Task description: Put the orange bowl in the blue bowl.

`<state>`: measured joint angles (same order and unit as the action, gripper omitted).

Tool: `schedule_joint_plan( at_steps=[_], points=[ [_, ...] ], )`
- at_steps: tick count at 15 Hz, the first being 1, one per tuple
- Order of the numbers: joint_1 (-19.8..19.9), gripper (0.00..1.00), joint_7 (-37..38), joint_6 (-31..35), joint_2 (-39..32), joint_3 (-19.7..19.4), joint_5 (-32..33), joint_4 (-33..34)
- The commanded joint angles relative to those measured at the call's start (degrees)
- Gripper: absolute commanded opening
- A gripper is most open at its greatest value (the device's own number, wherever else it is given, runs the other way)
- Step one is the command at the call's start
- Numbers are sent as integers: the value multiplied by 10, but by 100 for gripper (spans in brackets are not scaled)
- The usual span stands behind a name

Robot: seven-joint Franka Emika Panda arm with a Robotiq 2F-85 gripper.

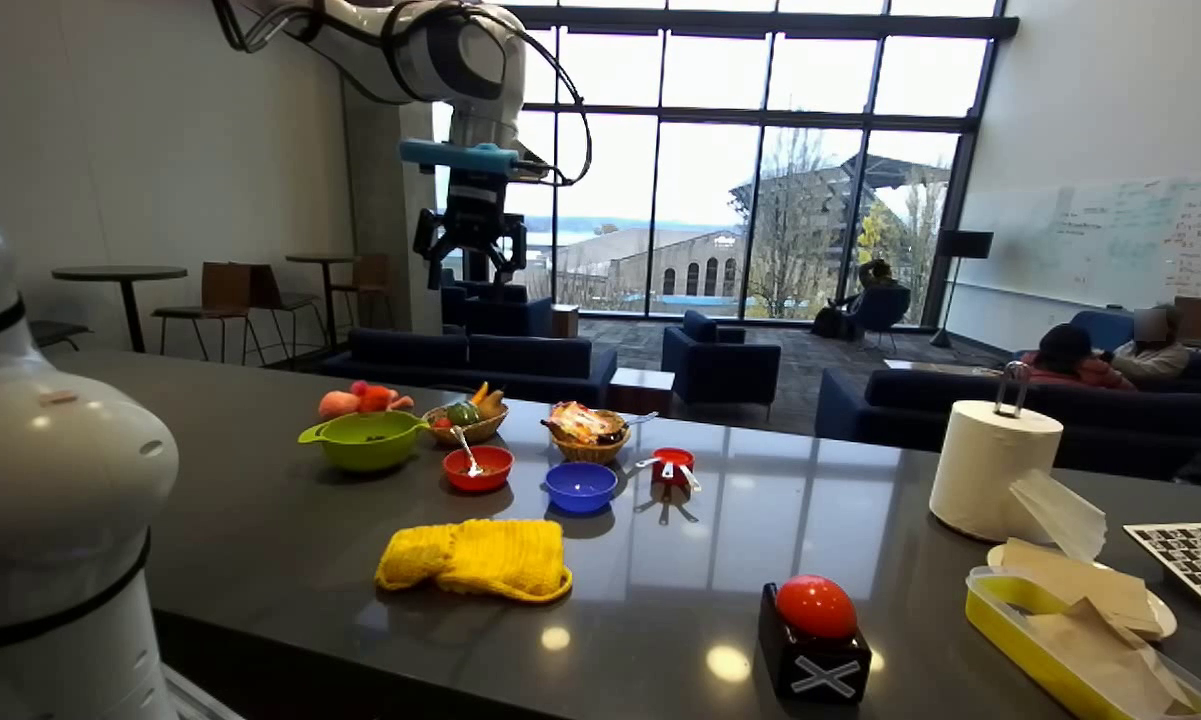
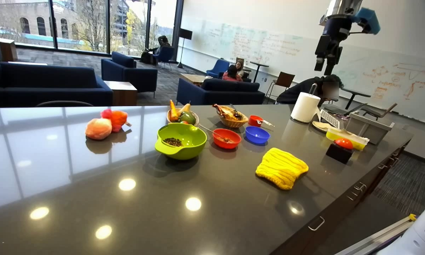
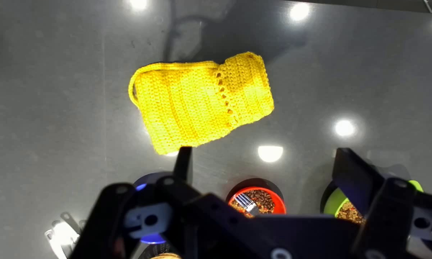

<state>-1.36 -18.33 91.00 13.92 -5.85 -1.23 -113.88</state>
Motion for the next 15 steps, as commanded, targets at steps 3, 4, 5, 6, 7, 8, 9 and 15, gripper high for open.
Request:
schedule_joint_plan(
  at_steps=[3,4,5,6,7,8,9,15],
  points=[
    [1,100,25,50,-27,21,-12,-19],
    [0,100,31,67,-33,26,-13,-23],
    [-1,100,39,86,-40,31,-13,-28],
    [-1,100,49,110,-49,36,-15,-33],
    [-2,100,61,134,-59,41,-15,-38],
    [-2,100,72,160,-71,44,-16,-43],
    [-2,100,86,179,-80,48,-16,-46],
    [-2,100,177,303,-149,66,-1,-56]
  ],
)
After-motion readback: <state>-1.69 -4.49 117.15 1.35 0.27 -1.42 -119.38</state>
